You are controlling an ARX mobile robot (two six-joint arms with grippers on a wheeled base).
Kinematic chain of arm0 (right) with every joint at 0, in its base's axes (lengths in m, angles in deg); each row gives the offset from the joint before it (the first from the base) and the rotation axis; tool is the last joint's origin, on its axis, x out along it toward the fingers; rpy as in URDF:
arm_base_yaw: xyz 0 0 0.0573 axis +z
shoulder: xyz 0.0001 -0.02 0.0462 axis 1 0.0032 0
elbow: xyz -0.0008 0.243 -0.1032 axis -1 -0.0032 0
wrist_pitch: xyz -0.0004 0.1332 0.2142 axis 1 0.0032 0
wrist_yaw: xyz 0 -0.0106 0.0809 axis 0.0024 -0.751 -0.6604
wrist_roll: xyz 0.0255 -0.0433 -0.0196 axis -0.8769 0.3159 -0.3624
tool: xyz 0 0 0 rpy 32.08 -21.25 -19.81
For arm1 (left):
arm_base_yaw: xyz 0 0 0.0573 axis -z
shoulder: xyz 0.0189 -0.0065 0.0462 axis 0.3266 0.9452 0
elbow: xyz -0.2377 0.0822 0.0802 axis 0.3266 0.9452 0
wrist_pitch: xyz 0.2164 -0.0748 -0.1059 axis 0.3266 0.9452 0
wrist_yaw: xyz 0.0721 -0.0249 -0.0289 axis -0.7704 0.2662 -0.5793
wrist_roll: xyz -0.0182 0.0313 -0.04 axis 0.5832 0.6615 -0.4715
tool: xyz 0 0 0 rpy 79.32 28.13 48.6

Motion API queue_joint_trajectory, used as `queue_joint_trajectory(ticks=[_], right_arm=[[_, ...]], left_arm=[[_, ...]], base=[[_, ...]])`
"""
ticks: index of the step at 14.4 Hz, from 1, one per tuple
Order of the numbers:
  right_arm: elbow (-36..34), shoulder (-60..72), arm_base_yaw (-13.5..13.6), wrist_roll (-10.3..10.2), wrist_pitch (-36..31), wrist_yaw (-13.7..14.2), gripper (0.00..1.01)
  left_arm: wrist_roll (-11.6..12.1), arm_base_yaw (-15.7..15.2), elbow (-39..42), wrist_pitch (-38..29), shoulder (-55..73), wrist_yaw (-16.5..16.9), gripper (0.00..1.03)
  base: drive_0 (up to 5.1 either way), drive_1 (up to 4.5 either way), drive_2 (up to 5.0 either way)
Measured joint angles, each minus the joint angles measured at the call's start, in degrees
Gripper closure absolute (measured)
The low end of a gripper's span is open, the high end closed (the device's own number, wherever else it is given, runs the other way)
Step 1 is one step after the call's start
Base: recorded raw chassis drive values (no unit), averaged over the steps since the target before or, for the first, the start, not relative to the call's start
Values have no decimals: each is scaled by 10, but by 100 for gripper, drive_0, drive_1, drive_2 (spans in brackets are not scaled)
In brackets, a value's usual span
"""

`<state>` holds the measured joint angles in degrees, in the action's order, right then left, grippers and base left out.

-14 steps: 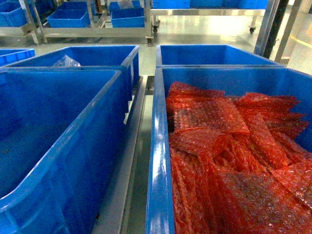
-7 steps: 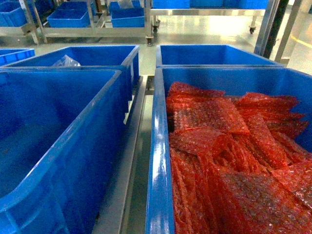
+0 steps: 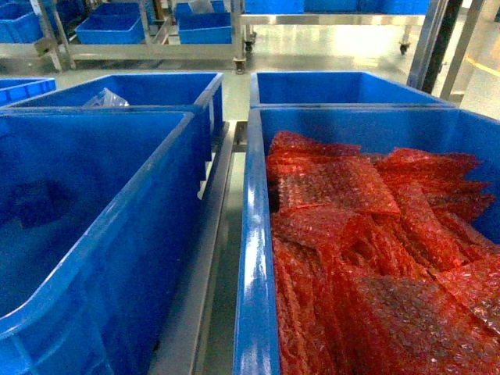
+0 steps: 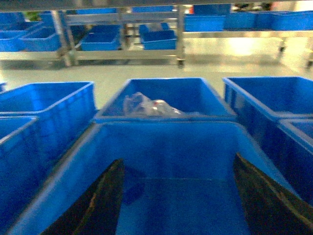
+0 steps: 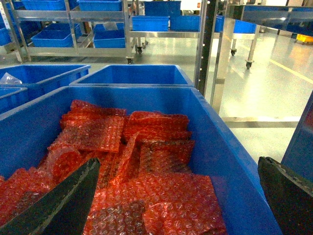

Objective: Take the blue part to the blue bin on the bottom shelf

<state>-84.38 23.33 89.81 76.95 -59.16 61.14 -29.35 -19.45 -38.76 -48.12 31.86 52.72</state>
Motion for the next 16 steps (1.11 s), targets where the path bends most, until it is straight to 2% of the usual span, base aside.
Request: queue_joint_trajectory(ticks=[1,2,5,11,13,15,16], right_arm=[[0,0,0,0,1,0,3],[0,0,0,0,0,0,3],[0,0,0,0,0,0,3],[0,0,0,0,0,0,3],[0,0,0,0,0,0,3],[0,0,0,0,0,0,3],[0,0,0,0,0,0,3]], left_arm=[[-5,6,27,-1,-16,20,53],[-6,6,51,-2,-38,20,68],[-7,4,87,5,-87,19,99],[-8,4,138,56,-185,19,101],[-8,4,171,103,-270,19,101],[-8,4,171,188,-363,19,101],[-8,4,171,202,-376,19,101]], base=[[0,0,0],[0,0,0],[0,0,0],[0,0,0],[0,0,0],[0,0,0],[0,0,0]])
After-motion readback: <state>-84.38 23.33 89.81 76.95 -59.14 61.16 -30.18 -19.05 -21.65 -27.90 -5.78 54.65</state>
